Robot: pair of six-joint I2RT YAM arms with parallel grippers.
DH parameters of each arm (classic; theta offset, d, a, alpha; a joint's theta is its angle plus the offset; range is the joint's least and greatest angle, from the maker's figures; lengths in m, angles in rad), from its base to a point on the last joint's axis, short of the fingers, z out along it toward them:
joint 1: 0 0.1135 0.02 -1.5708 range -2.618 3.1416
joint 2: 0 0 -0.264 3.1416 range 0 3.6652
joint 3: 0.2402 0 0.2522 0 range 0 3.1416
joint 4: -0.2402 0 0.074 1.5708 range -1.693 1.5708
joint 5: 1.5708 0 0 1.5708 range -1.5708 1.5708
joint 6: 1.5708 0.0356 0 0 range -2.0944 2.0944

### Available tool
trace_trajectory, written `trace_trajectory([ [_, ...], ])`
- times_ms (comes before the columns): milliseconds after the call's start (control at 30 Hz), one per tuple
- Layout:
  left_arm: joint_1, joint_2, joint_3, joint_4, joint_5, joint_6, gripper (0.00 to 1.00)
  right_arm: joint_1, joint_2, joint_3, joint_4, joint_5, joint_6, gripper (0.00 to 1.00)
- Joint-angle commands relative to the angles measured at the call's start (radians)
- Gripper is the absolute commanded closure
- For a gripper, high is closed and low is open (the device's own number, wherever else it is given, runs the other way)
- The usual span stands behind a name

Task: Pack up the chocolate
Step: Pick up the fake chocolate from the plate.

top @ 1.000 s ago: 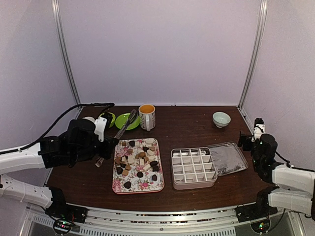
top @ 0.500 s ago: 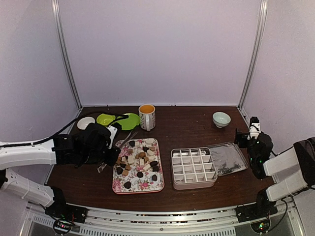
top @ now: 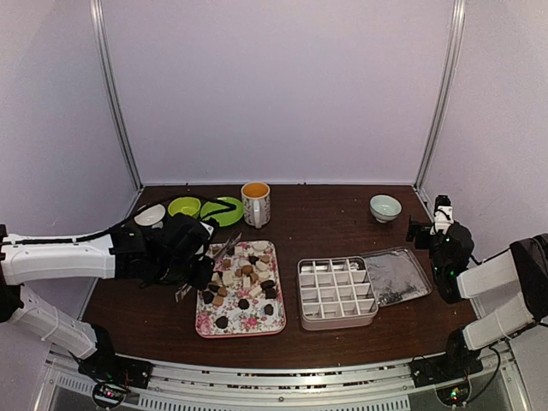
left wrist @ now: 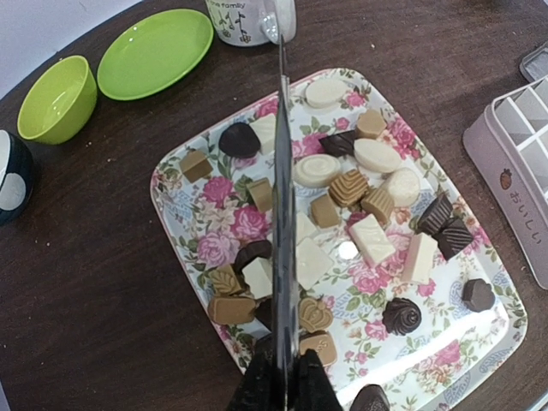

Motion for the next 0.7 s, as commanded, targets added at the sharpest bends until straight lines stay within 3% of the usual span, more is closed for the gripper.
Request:
trace_trajectory([
  [0,0.022,-0.001,0.018,0.025,0.013,-0.02,0.91,-0.006,0.003,0.01,-0.009,0.025,0.009,0.0],
  [667,0.094,0.1,-0.028,0.082,0.17,-0.032,0.88,-0.008,0.003,0.011,-0.01,0.024,0.01,0.0],
])
